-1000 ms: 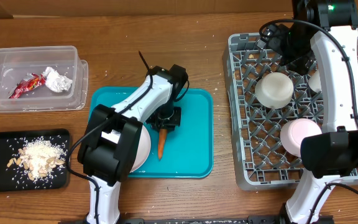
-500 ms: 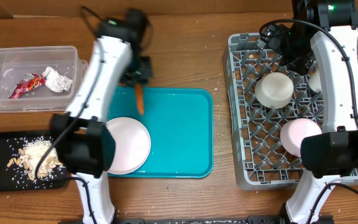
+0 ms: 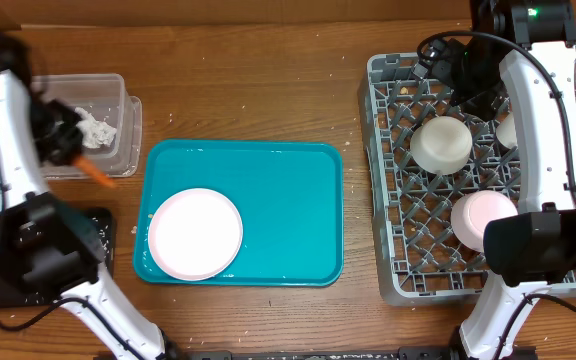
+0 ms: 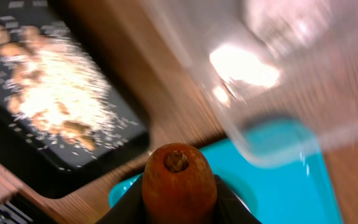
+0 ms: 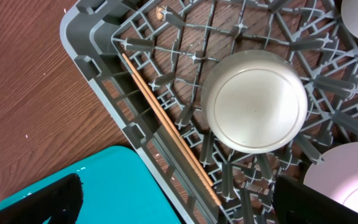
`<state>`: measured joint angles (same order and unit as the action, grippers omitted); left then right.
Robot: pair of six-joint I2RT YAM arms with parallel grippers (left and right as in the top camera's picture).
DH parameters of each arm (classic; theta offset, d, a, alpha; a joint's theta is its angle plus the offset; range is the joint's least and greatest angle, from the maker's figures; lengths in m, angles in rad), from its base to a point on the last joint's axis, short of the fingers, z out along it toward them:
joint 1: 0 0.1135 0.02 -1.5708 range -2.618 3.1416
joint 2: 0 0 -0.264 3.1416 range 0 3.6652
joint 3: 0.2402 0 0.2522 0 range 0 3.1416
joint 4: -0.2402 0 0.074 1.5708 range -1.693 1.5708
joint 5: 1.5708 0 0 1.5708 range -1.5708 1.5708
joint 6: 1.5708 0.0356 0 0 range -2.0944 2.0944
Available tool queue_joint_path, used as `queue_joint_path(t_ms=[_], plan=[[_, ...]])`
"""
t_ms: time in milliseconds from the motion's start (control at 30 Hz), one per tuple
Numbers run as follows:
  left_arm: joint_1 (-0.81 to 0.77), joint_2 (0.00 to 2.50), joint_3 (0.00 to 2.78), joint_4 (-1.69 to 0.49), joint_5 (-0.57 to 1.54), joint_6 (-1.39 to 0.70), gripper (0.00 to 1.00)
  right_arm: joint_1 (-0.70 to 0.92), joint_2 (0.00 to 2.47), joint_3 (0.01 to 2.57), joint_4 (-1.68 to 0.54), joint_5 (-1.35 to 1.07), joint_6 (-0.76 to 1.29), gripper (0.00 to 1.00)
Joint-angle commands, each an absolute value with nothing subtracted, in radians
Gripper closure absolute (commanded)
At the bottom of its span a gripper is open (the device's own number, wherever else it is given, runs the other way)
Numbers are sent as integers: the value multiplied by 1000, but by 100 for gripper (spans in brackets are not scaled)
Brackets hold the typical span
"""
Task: Sort waste into correct bins and load items into the dishwasher
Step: 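Carry the carrot left and drop it onto the black tray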
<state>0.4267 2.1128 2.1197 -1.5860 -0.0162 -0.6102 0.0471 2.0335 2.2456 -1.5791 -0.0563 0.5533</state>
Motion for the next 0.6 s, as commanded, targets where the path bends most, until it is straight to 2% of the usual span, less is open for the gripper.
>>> queue_joint_path(t_ms=[0, 300, 467, 567], plan=[[560, 2106, 2123, -1576, -30, -730, 92, 44, 2009, 2243, -1575, -62, 550, 0], [732, 2106, 1990, -1550, -29, -767, 93, 44, 2009, 2243, -1575, -62, 550, 0], [767, 2106, 1855, -1462, -25, -771, 94, 44, 2009, 2243, -1575, -62, 550, 0], [772, 2106, 1782, -1422, -26, -795, 92, 44, 2009, 2243, -1575, -62, 550, 0]])
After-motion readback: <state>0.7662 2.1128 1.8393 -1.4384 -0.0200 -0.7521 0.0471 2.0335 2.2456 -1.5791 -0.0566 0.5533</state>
